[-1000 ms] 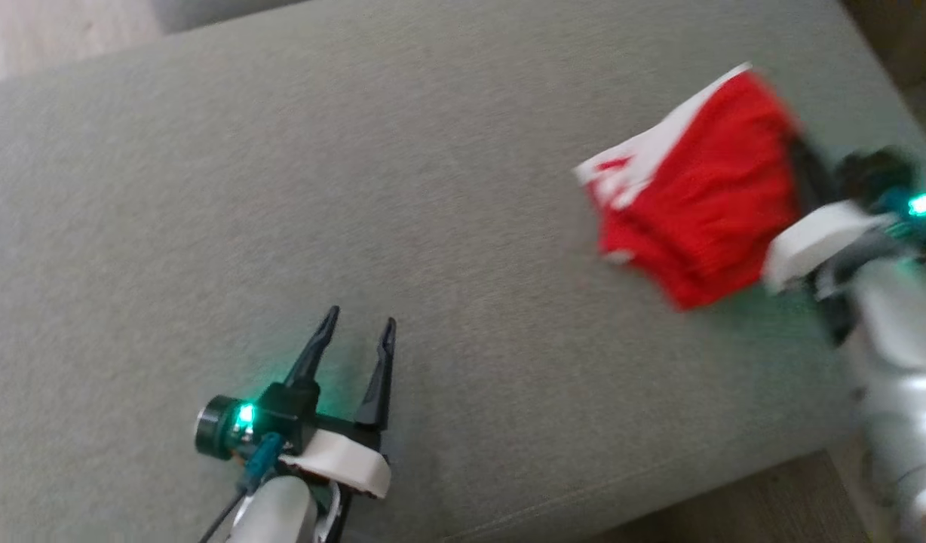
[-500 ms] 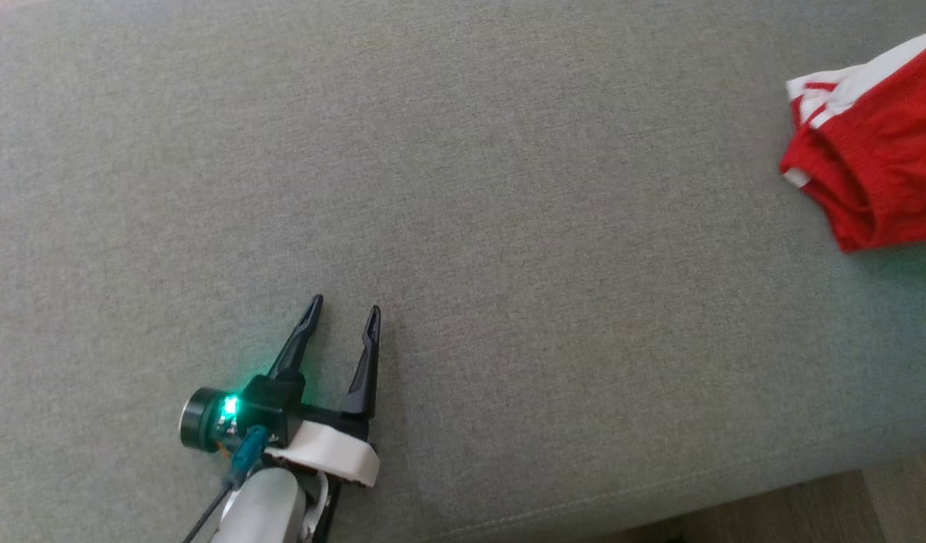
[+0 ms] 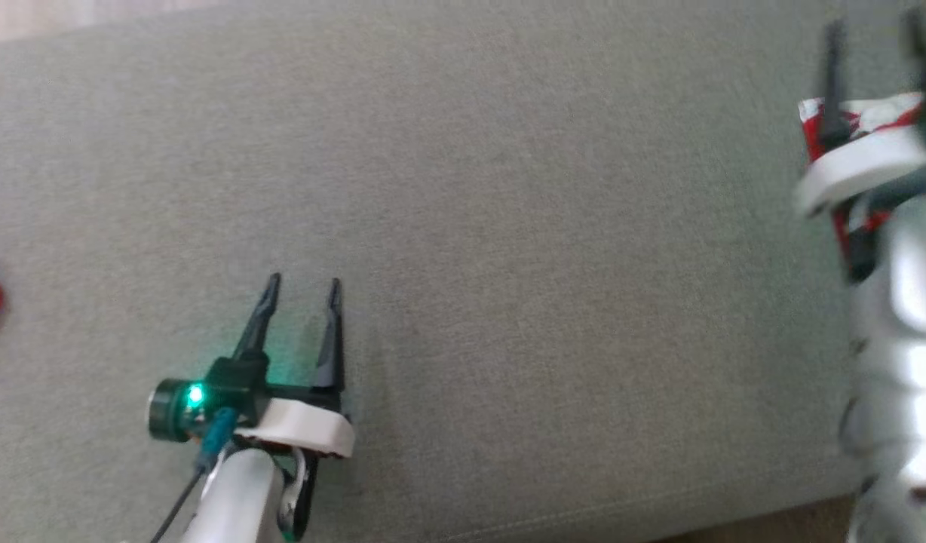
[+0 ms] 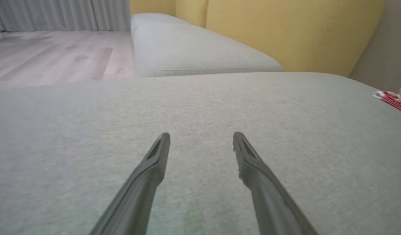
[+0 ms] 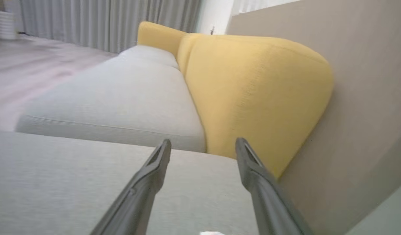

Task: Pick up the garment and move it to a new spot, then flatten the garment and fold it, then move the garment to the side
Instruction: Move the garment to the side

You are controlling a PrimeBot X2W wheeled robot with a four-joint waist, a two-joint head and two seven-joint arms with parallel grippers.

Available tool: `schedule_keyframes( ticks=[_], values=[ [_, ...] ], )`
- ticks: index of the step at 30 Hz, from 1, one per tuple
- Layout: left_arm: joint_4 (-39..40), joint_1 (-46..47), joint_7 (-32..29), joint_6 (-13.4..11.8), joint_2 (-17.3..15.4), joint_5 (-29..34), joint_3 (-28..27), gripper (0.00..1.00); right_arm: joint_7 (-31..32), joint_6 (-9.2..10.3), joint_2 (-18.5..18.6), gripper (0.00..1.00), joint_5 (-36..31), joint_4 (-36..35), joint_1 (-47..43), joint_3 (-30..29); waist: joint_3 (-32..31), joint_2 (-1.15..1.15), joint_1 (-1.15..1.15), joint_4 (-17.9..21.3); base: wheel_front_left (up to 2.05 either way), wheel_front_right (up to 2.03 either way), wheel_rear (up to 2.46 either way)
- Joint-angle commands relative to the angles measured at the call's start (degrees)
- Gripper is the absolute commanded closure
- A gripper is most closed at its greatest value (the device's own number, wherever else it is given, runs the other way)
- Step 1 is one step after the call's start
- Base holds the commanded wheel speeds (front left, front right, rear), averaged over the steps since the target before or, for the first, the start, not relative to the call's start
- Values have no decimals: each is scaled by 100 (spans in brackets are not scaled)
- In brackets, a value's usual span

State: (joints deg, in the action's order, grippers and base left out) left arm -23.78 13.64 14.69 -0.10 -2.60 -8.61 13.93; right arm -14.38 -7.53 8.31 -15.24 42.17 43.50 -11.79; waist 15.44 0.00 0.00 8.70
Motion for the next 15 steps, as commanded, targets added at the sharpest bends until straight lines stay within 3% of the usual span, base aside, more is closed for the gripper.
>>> schedule_keyframes(
  ticks=[1, 8, 15],
  values=[
    [169, -63, 31, -79, -28, -26, -283, 0, -61, 4, -124, 0, 222, -289, -358, 200, -156, 0, 0, -161, 0, 0, 0],
    [184, -254, 31, -78, -28, 94, -513, 0, -61, 4, -486, 0, 1095, -879, -1522, 516, -468, 0, 0, -614, 0, 0, 0],
    [121, -413, 31, -131, -28, 106, -663, 0, -62, 4, -540, 0, 1554, -1003, -2253, 825, -667, 0, 0, -847, 0, 0, 0]
  ],
)
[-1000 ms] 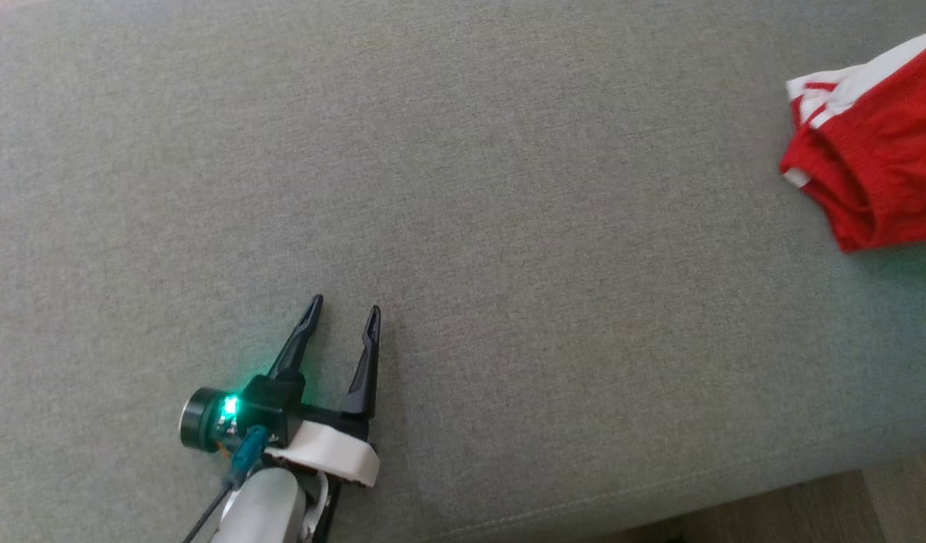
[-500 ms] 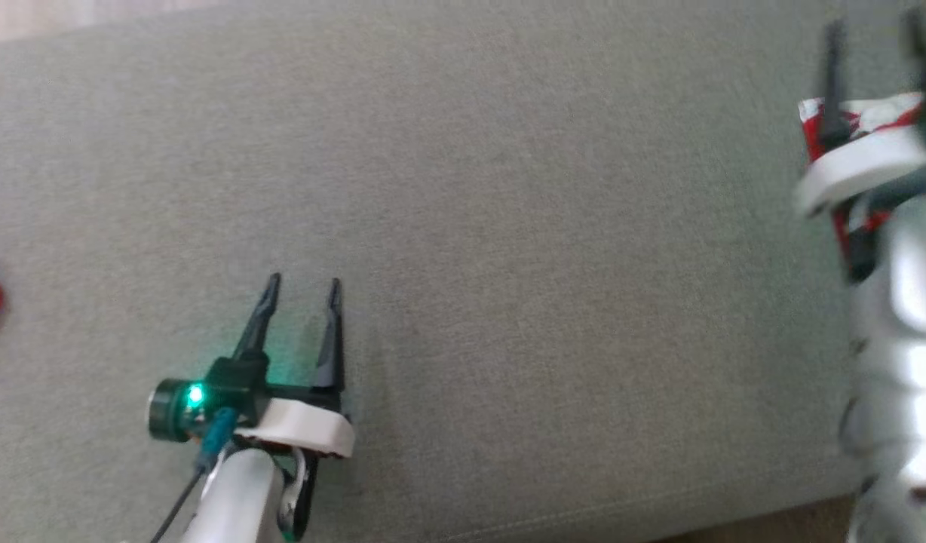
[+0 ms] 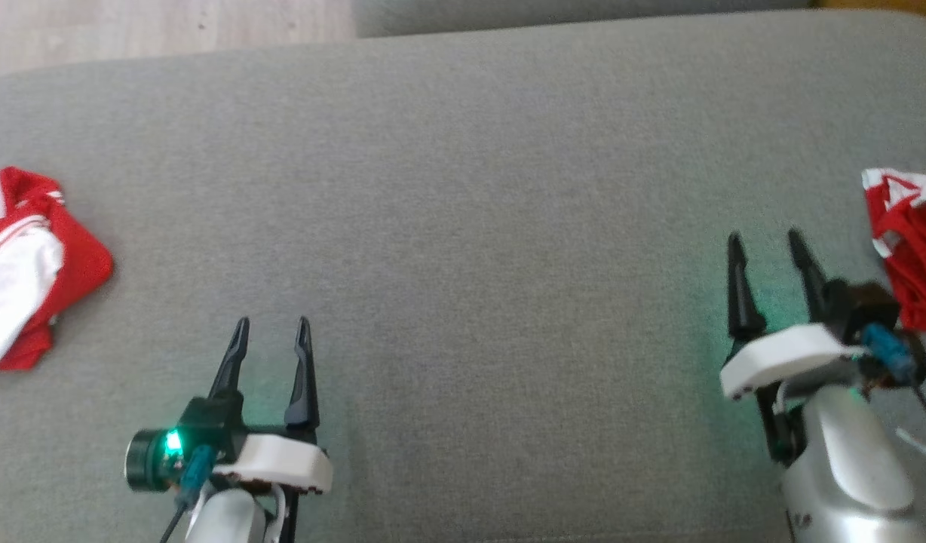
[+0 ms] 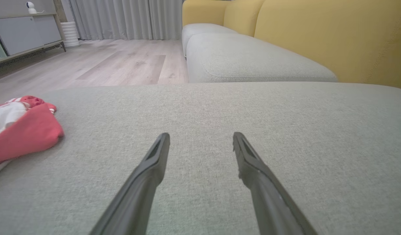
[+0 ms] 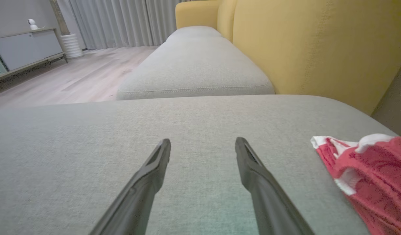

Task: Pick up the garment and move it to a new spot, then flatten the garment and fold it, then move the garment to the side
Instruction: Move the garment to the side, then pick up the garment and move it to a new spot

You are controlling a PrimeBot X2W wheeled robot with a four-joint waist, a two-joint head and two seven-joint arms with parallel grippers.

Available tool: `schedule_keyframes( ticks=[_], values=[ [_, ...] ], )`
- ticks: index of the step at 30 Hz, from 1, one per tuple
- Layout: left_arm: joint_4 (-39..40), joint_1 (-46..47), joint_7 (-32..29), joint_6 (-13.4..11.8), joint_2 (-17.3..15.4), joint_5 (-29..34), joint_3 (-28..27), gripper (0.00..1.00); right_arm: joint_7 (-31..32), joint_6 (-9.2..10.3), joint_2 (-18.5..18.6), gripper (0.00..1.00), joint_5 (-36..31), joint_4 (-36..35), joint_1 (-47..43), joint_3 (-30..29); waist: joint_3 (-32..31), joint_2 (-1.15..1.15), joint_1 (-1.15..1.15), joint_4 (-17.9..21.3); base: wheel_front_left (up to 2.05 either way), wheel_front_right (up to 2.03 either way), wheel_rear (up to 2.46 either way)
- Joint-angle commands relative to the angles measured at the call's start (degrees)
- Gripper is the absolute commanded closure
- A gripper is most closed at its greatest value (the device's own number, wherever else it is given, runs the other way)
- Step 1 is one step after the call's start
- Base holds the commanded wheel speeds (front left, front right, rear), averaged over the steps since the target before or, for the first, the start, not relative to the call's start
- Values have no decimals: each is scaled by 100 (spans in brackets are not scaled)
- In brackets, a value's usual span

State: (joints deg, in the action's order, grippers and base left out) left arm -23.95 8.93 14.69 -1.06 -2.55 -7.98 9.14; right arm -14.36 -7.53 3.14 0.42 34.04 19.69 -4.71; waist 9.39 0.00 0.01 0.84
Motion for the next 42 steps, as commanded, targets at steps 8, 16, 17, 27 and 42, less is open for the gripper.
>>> schedule_keyframes(
  ticks=[8, 16, 17, 27, 42],
  values=[
    [118, -108, 31, -117, -32, 23, -380, 0, -63, 4, -25, 0, 341, -294, -205, 385, -290, 0, -1, -141, 0, 0, 0],
    [172, -305, 31, -241, -32, -24, -537, 0, -63, 4, -25, 0, 523, -469, -484, 523, -605, 0, -1, -112, 0, 0, 0],
    [177, -336, 31, -250, -32, -27, -558, 0, -63, 4, -25, 0, 554, -482, -521, 551, -651, 0, -1, -109, 0, 0, 0],
    [285, -582, 31, -304, -32, -20, -776, 0, -63, 4, -25, 0, 765, -527, -807, 843, -851, 0, -1, -131, 0, 0, 0],
    [307, -562, 31, -642, -32, -355, -1465, 0, -63, 4, -26, 0, 855, -566, -587, 1871, -330, 0, -1, -1152, 0, 0, 0]
  ],
)
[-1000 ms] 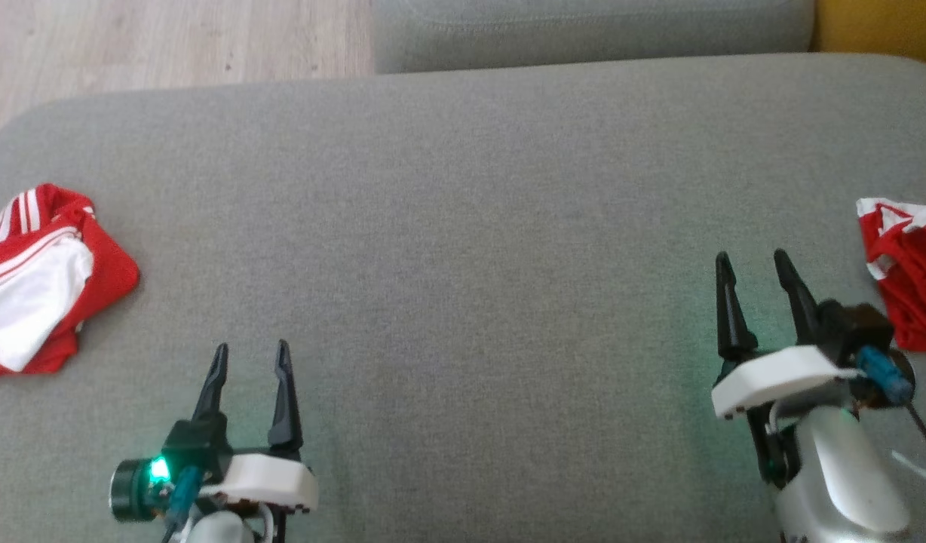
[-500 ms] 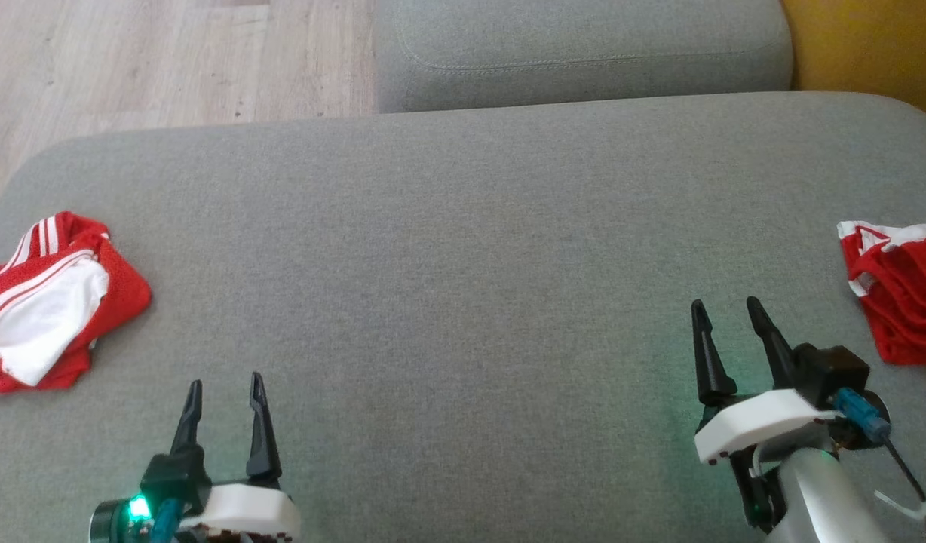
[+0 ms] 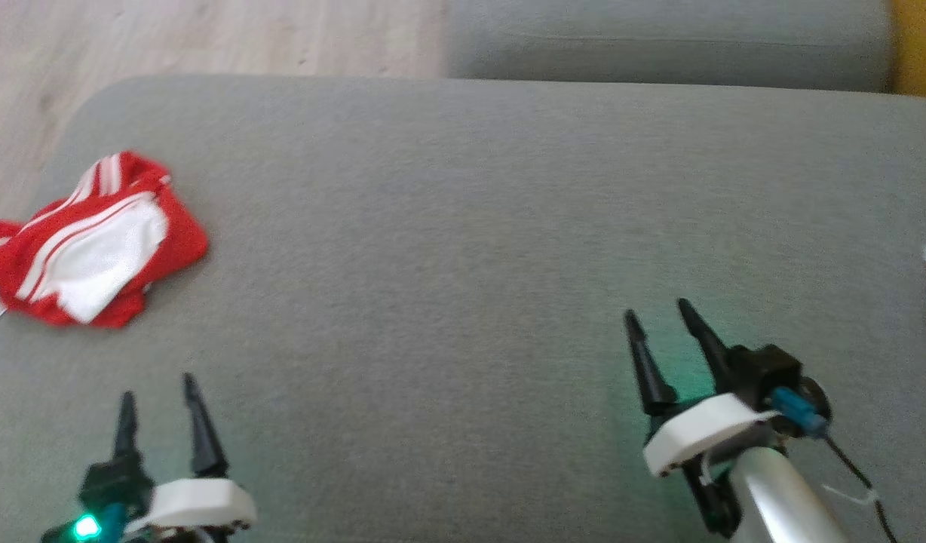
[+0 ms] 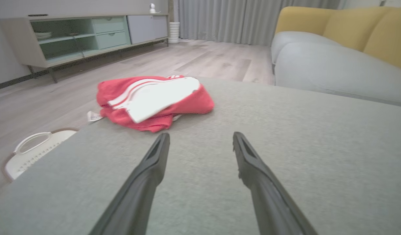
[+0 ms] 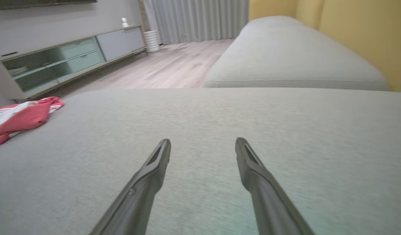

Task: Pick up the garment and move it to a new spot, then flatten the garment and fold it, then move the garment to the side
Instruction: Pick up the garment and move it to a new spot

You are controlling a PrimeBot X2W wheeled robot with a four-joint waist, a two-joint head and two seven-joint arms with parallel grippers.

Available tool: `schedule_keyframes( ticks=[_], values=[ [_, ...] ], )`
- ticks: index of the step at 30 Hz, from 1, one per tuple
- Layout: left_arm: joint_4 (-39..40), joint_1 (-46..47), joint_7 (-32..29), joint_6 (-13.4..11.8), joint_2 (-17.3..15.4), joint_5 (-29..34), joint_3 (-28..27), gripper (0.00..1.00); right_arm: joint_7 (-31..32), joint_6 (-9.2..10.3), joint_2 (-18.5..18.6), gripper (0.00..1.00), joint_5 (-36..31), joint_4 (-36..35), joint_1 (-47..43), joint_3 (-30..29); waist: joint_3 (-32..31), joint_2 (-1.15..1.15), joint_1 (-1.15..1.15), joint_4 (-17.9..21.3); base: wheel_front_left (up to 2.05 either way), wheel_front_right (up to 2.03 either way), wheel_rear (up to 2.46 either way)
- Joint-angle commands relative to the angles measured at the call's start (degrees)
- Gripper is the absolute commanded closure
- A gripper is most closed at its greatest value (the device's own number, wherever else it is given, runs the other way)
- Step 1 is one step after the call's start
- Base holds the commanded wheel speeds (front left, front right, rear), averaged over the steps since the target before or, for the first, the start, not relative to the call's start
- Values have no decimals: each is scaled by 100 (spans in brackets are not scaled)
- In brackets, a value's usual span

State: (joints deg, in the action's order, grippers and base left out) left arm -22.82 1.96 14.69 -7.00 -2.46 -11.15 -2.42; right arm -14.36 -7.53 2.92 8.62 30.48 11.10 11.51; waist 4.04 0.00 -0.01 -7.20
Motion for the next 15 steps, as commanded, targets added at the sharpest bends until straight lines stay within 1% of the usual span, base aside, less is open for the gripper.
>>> schedule_keyframes(
  ticks=[1, 5, 8, 11, 15],
  values=[
    [195, 135, 31, -48, -42, -38, -309, 0, -63, 4, -4, 0, 35, -210, 272, 249, 204, 0, 1, -348, 0, 0, 0],
    [190, 85, 31, -64, -42, -94, -752, 0, -63, 4, -4, 0, 95, -209, 425, 822, 339, 0, 1, -738, 0, 0, 0],
    [160, 38, 31, -83, -42, -180, -1022, 0, -63, 4, -4, 0, 138, -129, 548, 1284, 385, 0, 1, -907, 0, 0, 0],
    [98, 6, 31, -89, -42, -251, -1206, 0, -63, 4, -4, 0, 190, -53, 660, 1562, 425, 0, 1, -957, 0, 0, 0],
    [-14, 85, 31, 32, -42, -267, -1294, 0, -63, 4, -4, 0, 224, -13, 779, 1718, 525, 0, 1, -918, 0, 0, 0]
  ],
)
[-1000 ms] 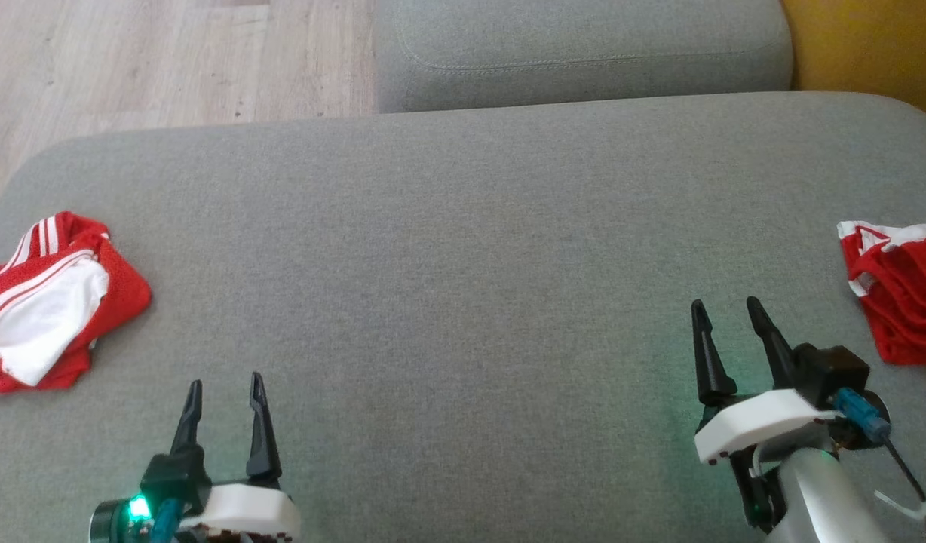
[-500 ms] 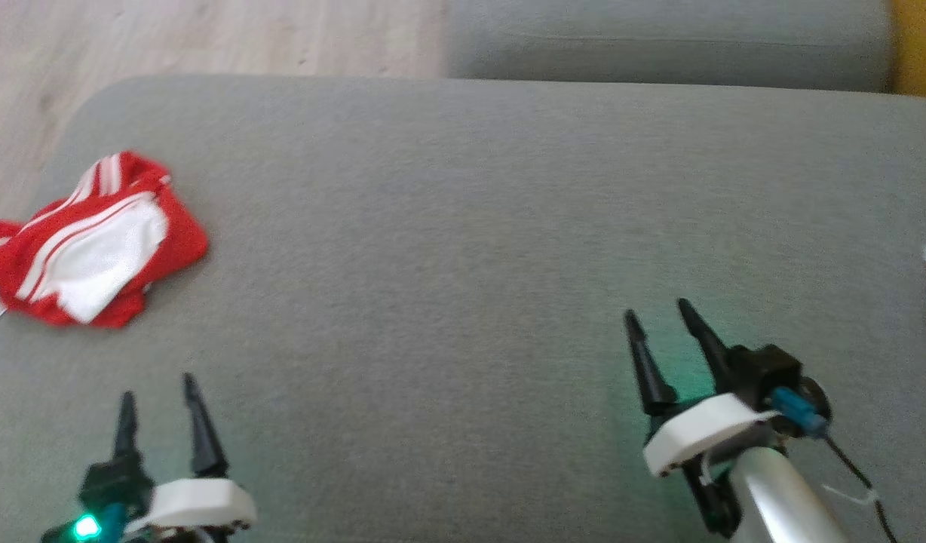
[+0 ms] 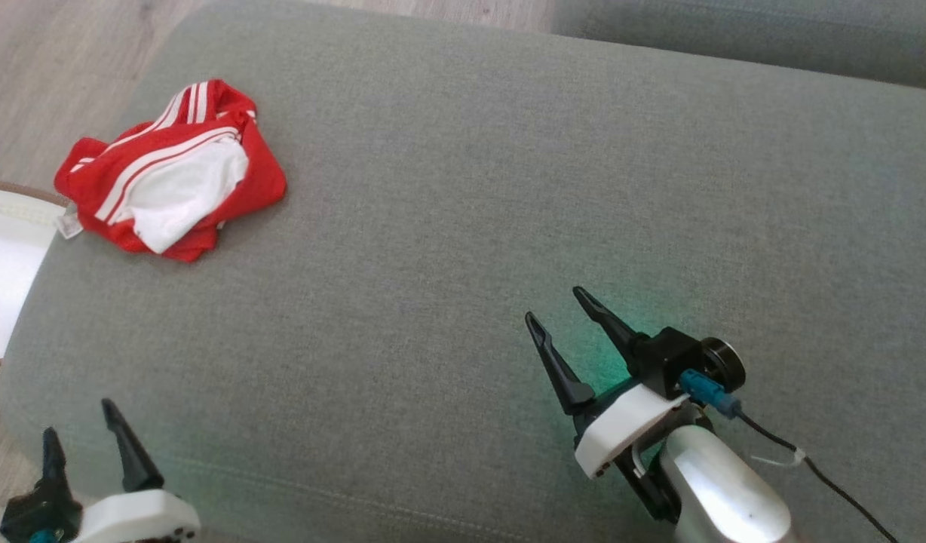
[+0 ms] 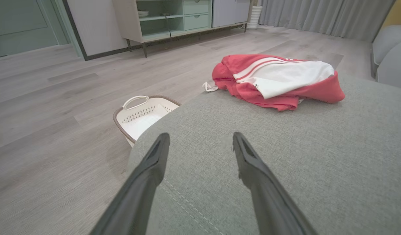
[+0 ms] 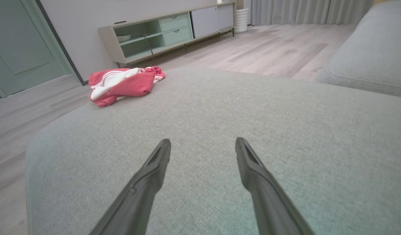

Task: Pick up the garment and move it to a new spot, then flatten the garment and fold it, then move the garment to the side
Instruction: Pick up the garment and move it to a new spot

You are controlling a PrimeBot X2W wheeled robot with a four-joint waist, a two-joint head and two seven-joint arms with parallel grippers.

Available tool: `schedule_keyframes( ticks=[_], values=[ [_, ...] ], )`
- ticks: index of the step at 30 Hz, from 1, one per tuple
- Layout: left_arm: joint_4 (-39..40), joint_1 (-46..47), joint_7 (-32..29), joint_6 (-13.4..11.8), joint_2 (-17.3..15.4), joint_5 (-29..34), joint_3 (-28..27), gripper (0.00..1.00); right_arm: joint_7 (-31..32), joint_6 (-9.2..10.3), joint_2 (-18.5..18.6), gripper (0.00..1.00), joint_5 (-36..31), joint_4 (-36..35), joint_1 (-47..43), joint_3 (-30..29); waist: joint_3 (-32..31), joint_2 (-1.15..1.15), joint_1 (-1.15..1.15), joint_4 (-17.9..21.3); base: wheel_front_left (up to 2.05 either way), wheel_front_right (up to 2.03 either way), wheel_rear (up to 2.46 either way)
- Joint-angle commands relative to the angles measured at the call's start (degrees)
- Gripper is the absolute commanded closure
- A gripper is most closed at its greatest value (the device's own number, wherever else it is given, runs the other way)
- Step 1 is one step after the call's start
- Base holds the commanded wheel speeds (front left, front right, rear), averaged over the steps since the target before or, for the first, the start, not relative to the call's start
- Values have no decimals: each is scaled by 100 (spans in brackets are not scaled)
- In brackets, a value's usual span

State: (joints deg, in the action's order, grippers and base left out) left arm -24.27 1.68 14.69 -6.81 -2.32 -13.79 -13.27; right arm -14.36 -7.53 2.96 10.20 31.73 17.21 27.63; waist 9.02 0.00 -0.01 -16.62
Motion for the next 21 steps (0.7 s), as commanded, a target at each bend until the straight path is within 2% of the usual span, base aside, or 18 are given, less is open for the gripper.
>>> schedule_keyframes(
  ticks=[1, 5, 9, 14, 21],
  values=[
    [108, 176, 31, 41, -55, -12, -249, 0, -63, 4, -8, 0, 65, -132, 196, 128, 66, 0, 1, 46, 0, 0, 0],
    [18, 550, 31, 340, -60, -15, -464, 0, -63, 4, -8, 0, 27, -142, 328, 136, 296, 0, 1, 143, 0, 0, 0],
    [-244, 1166, 31, 740, -301, 11, -760, 0, -63, 4, -8, 0, -71, -237, 499, 108, 645, 0, 1, 279, 0, 0, 0],
    [-692, 2184, 31, 1056, -858, -196, -1089, 0, -63, 4, -8, 0, -83, -488, 662, 18, 1063, 0, 1, 469, 0, 0, 0],
    [-1865, 3416, -129, 1388, -1675, -361, -695, 0, -63, 4, -8, 0, -120, -803, 879, 3, 1542, 0, 1, 771, 0, 0, 0]
  ],
)
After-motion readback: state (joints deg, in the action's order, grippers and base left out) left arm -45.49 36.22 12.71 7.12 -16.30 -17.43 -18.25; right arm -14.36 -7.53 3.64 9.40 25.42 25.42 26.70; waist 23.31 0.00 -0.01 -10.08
